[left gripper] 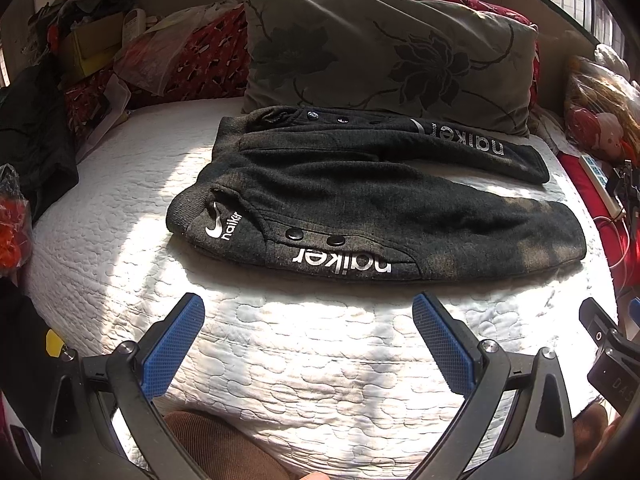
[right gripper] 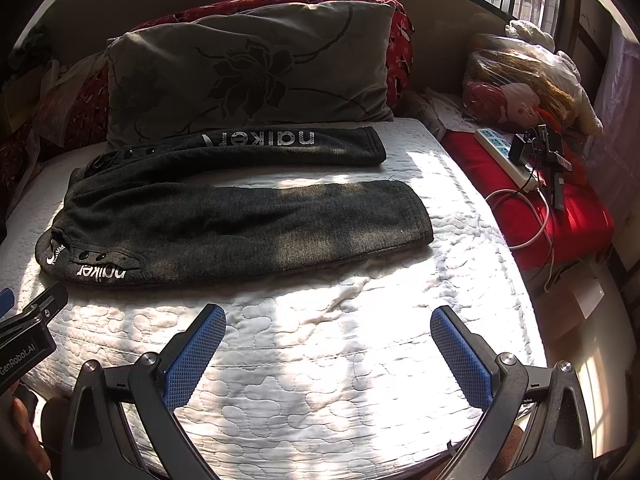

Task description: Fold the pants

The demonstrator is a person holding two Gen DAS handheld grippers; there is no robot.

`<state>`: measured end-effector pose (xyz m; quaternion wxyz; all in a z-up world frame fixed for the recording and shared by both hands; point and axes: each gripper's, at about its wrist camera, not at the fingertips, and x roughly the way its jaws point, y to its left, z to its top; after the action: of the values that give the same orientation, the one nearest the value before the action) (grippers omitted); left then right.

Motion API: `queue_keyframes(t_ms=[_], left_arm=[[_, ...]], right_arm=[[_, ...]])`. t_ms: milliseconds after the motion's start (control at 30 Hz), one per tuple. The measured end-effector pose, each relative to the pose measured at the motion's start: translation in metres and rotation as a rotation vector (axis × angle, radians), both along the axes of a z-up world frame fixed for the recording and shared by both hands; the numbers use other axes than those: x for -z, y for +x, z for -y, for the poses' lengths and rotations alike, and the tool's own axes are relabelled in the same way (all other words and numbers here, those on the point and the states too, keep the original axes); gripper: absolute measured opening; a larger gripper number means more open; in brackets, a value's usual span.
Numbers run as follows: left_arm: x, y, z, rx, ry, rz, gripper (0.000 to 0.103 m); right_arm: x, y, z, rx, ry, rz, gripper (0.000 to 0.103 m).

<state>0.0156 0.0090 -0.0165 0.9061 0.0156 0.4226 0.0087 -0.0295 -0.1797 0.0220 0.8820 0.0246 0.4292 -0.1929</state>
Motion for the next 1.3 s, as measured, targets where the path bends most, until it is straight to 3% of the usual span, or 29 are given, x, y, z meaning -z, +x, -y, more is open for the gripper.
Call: queue_keyframes(t_ms=[500, 700, 1000, 1300], left_arm=[[-0.001, 0.000, 0.001, -0.001, -0.003, -0.006, 0.103], [0.002, 0.006, 0.001, -0.021, -0.025, -0.070, 0.103], [0.000, 0.004, 0.003, 0.000, -0.021, -0.050, 0.103], [-0.009, -0.002, 0.010, 0.036, 0.001, 0.024, 0.103]], right_arm=[[0.001, -0.002, 0.002, 0.003, 0.004, 0.001, 0.103], [0.001, -0.003, 0.004, 0.005, 0.004, 0.001, 0.103], [0.000, -0.003, 0.004, 0.004, 0.008, 0.001, 0.103], [-0.001, -0.003, 0.004, 0.001, 0.012, 0.003, 0.103]])
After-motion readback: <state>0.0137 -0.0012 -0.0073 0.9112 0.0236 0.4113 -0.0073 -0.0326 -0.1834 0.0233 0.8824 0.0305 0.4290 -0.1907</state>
